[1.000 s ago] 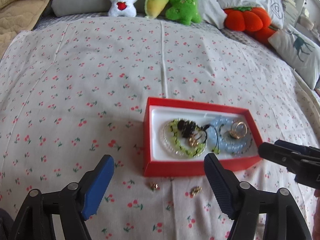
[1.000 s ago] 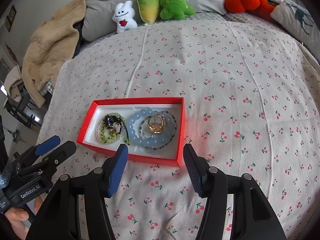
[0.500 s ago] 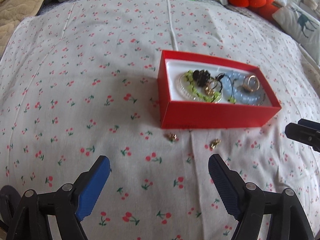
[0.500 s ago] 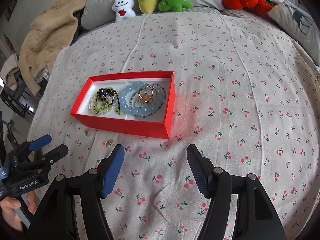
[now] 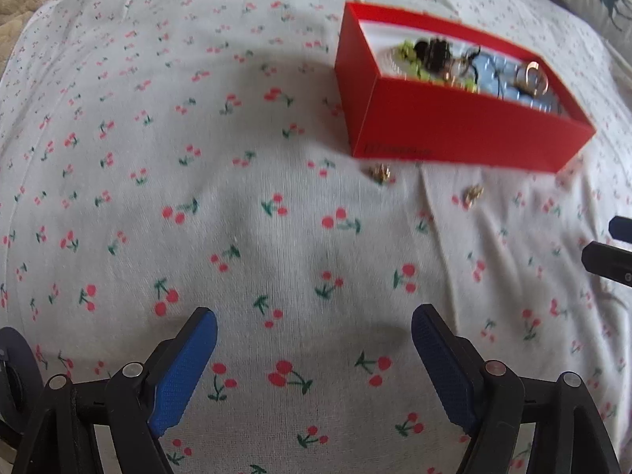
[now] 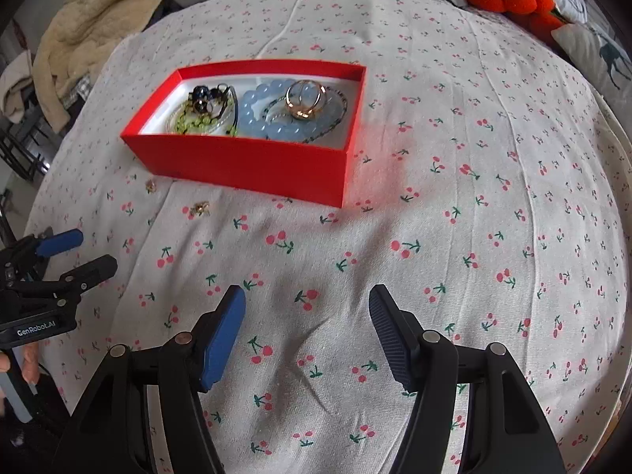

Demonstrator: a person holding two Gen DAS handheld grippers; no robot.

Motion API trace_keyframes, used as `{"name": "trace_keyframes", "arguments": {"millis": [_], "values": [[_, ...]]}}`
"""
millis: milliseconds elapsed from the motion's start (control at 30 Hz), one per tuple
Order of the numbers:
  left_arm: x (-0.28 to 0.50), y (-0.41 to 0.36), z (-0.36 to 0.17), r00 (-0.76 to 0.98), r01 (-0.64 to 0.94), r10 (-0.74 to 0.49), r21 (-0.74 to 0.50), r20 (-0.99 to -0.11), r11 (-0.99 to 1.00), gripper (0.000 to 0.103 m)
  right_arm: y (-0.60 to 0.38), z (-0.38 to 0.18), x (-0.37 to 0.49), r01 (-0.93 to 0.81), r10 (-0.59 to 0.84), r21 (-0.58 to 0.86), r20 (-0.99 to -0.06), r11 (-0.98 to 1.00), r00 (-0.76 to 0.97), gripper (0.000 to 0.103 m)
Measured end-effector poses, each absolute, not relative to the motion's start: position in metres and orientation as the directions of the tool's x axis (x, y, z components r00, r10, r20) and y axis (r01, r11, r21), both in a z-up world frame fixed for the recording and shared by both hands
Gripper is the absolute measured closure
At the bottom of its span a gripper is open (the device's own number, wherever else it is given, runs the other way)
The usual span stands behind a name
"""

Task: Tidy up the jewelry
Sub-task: 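Move the left tool to a small gold earring and grasp it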

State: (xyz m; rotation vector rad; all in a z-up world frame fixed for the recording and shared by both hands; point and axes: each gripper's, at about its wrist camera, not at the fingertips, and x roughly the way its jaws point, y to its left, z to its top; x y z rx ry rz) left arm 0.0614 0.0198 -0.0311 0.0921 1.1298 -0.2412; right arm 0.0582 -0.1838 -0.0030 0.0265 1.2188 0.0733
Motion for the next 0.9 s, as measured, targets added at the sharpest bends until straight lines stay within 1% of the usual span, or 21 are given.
{"name": "trace_keyframes", "arguments": {"millis": [100,200,267,300,333,367,467,567,700,733,800,867,900], "values": [[0.058,0.016,-0.035,0.421,0.259,-0.117,-0.004,-0.899,0.966,0.017,-0.173,-0.011,0.057,-0.072,0.066,0.045,-0.945,0.996,0.322,0.035],[0.058,0.014,-0.038,0.435,0.264,-0.108,0.012,-0.894,0.964,0.012,-0.161,-0.016,0.058,-0.098,0.069,0.040,-0.947,0.994,0.314,0.035],[0.060,0.015,-0.042,0.446,0.264,-0.101,0.023,-0.889,0.964,0.003,-0.154,-0.018,0.060,-0.116,0.057,0.020,-0.946,0.993,0.319,0.035],[0.062,0.015,-0.044,0.452,0.264,-0.098,0.028,-0.887,0.964,0.001,-0.150,-0.020,0.061,-0.125,0.051,0.011,-0.945,0.992,0.323,0.035],[0.064,0.016,-0.046,0.456,0.265,-0.103,0.024,-0.884,0.964,0.000,-0.148,-0.021,0.062,-0.130,0.047,0.004,-0.945,0.991,0.325,0.033],[0.066,0.017,-0.047,0.463,0.266,-0.114,0.016,-0.879,0.964,0.000,-0.146,-0.022,0.063,-0.133,0.044,0.000,-0.944,0.991,0.327,0.027],[0.070,0.017,-0.047,0.495,0.271,-0.128,0.012,-0.860,0.963,0.000,-0.142,-0.025,0.066,-0.138,0.049,0.003,-0.943,0.990,0.330,0.017],[0.072,0.013,-0.047,0.532,0.285,-0.133,0.028,-0.836,0.958,0.000,-0.138,-0.029,0.069,-0.148,0.034,-0.018,-0.939,0.989,0.341,0.010],[0.079,0.008,-0.045,0.554,0.302,-0.153,0.027,-0.818,0.953,0.000,-0.137,-0.032,0.074,-0.145,0.028,-0.024,-0.938,0.989,0.345,0.004],[0.081,0.007,-0.044,0.556,0.304,-0.158,0.023,-0.816,0.952,0.001,-0.137,-0.033,0.075,-0.143,0.028,-0.023,-0.939,0.989,0.344,0.003],[0.084,0.004,-0.042,0.562,0.310,-0.173,0.012,-0.809,0.951,0.007,-0.138,-0.034,0.076,-0.141,0.026,-0.024,-0.939,0.990,0.342,0.001],[0.086,0.001,-0.039,0.568,0.318,-0.190,0.001,-0.801,0.948,0.020,-0.137,-0.034,0.080,-0.141,0.025,-0.025,-0.940,0.990,0.341,0.000],[0.087,-0.001,-0.038,0.568,0.325,-0.199,-0.005,-0.798,0.946,0.022,-0.137,-0.035,0.081,-0.142,0.025,-0.025,-0.940,0.990,0.340,0.000]]}}
